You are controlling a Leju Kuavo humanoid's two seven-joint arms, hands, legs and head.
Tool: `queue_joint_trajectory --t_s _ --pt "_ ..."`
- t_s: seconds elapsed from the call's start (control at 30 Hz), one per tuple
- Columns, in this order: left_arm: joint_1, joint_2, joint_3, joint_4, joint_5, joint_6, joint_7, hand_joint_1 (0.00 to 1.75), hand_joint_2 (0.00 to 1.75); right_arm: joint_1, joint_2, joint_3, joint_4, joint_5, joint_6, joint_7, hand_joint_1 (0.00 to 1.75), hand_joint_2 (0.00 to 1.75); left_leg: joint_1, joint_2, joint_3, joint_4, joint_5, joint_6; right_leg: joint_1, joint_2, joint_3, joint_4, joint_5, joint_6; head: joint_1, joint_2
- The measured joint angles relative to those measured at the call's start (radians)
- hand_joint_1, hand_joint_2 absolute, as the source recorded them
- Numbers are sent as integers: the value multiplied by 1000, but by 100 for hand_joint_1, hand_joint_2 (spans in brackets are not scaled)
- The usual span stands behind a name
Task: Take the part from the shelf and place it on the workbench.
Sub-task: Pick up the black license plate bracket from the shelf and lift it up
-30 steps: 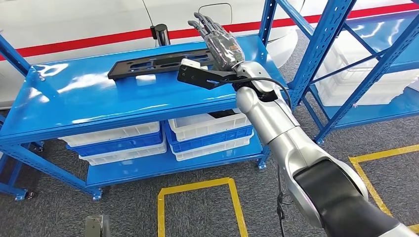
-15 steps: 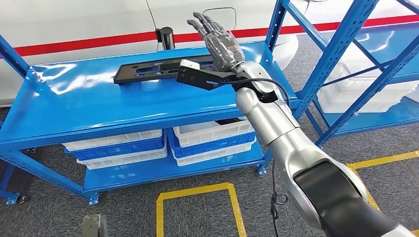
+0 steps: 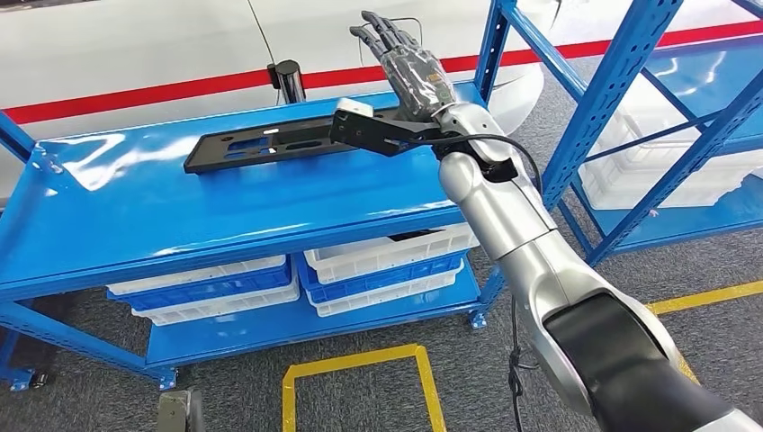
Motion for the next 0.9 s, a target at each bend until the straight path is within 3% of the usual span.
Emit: queue_joint_trajectory --t_s 0.03,0.07,0.1,0.17,0.23,0.33,0.4,0.47,0.53,0.57,0.6,0.67,0.73,0.8,0.9 --pt "1 0 0 0 2 -1 0 0 0 0 2 1 0 0 2 0 0 175 1 0 -41 58 -12 -2 1 1 4 0 -4 -2 0 0" --pt "3 1 0 0 3 -1 0 0 0 0 4 2 1 0 3 0 0 175 1 0 -70 85 -5 -1 3 2 9 0 -9 -3 0 0" --pt "4 2 0 0 4 -1 -1 0 0 0 5 4 1 0 4 0 0 175 1 0 -78 71 25 1 4 3 16 0 -15 -2 0 0" --pt "5 5 1 0 4 -2 -2 0 0 -1 7 5 2 0 4 0 0 175 0 0 -38 -56 122 11 5 5 35 0 -28 2 0 0" --pt "4 8 1 0 5 -2 -3 0 0 -5 9 5 3 1 3 -1 0 175 -5 1 15 -171 173 22 10 6 47 -1 -39 10 0 0" --pt "3 9 1 0 10 0 -5 0 0 -16 13 6 11 3 -3 -9 0 175 -12 1 38 -204 164 35 13 6 50 -6 -46 24 0 0" --pt "2 9 2 0 14 1 -6 0 0 -22 16 6 16 3 -9 -17 0 175 -9 2 50 -216 164 46 14 3 42 12 -58 32 1 0" --pt "1 10 3 0 15 1 -6 0 0 -28 19 5 24 2 -15 -24 0 175 -5 2 64 -226 162 57 14 0 -11 109 -91 30 3 0" --pt "0 10 4 0 16 0 -5 0 0 -30 21 6 37 2 -19 -29 0 175 -6 0 73 -226 154 63 13 0 -96 248 -126 29 4 0" --pt "1 10 4 0 16 -1 -5 0 0 -28 22 6 44 2 -21 -31 0 175 -6 -2 78 -226 149 63 12 0 -126 287 -128 33 4 0" --pt "1 10 5 0 16 -1 -4 0 0 -26 23 6 50 2 -24 -33 0 175 -6 -5 83 -226 144 62 12 0 -139 288 -114 40 4 0" --pt "1 10 5 0 16 -1 -3 0 0 -28 27 7 61 4 -33 -38 0 175 -6 -9 99 -225 130 57 10 -2 -104 171 -43 56 4 0" --pt "0 11 5 0 17 -1 -1 0 0 -34 33 7 72 6 -41 -42 0 175 -11 -11 110 -220 114 47 11 -5 -45 34 22 58 4 0" --pt "-1 12 5 0 19 0 1 0 0 -38 39 8 80 6 -44 -45 0 175 -14 -10 115 -217 102 37 13 -5 -24 -8 34 44 3 0" --pt "-2 15 5 0 26 1 1 0 0 -42 47 8 86 6 -46 -47 0 175 -6 -6 113 -207 85 19 9 -3 -18 -10 25 21 2 0"
